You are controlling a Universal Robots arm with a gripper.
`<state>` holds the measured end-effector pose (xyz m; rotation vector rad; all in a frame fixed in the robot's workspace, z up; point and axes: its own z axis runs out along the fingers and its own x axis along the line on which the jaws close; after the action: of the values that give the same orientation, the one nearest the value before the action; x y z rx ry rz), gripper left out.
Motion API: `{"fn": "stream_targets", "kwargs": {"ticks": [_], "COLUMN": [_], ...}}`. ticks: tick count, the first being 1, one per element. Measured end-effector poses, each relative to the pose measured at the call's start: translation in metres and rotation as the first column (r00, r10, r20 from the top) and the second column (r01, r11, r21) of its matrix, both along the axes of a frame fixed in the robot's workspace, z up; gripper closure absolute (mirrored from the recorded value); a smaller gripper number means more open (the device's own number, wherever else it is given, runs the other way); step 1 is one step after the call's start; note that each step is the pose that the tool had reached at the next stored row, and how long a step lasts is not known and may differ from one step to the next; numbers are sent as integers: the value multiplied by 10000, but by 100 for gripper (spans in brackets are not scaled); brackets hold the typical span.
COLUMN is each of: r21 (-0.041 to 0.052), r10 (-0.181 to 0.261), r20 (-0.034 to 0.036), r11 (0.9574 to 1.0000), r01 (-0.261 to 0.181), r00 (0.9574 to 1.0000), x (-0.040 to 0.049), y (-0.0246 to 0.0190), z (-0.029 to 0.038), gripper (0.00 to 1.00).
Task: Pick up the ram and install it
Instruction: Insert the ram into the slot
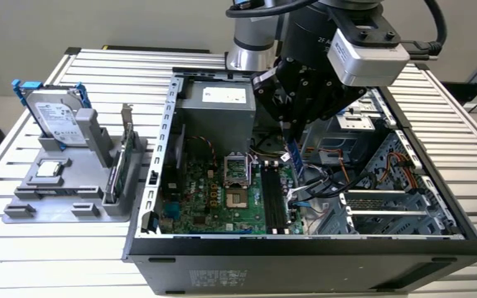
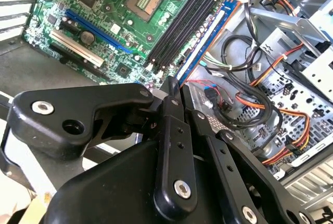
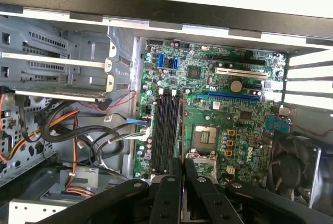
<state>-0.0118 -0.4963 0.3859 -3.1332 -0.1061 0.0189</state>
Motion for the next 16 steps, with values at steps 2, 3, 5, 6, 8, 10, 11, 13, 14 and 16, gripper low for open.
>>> {"fn": "stream_targets", "kwargs": {"ticks": [2, 3, 5, 6, 8, 10, 11, 13, 14, 16], "r21": [-6, -10, -18, -22, -31, -37, -40, -44, -46, -50], "r10": [0, 0, 1, 1, -1, -1, -1, 0, 0, 0], "r20": [0, 0, 1, 0, 0, 1, 1, 1, 1, 0], "r11": [10000, 10000, 10000, 10000, 10000, 10000, 10000, 10000, 10000, 10000], "r01": [0, 0, -1, -1, 1, 1, 1, 0, 0, 0], "r00": [10000, 10000, 10000, 10000, 10000, 10000, 10000, 10000, 10000, 10000], "x": [0, 0, 1, 1, -1, 0, 0, 0, 0, 0], "y": [0, 0, 0, 0, 0, 0, 0, 0, 0, 0], "z": [-4, -6, -12, -14, -19, -25, -28, -35, -38, -44], "gripper": [100, 100, 100, 100, 100, 100, 100, 100, 100, 100]}}
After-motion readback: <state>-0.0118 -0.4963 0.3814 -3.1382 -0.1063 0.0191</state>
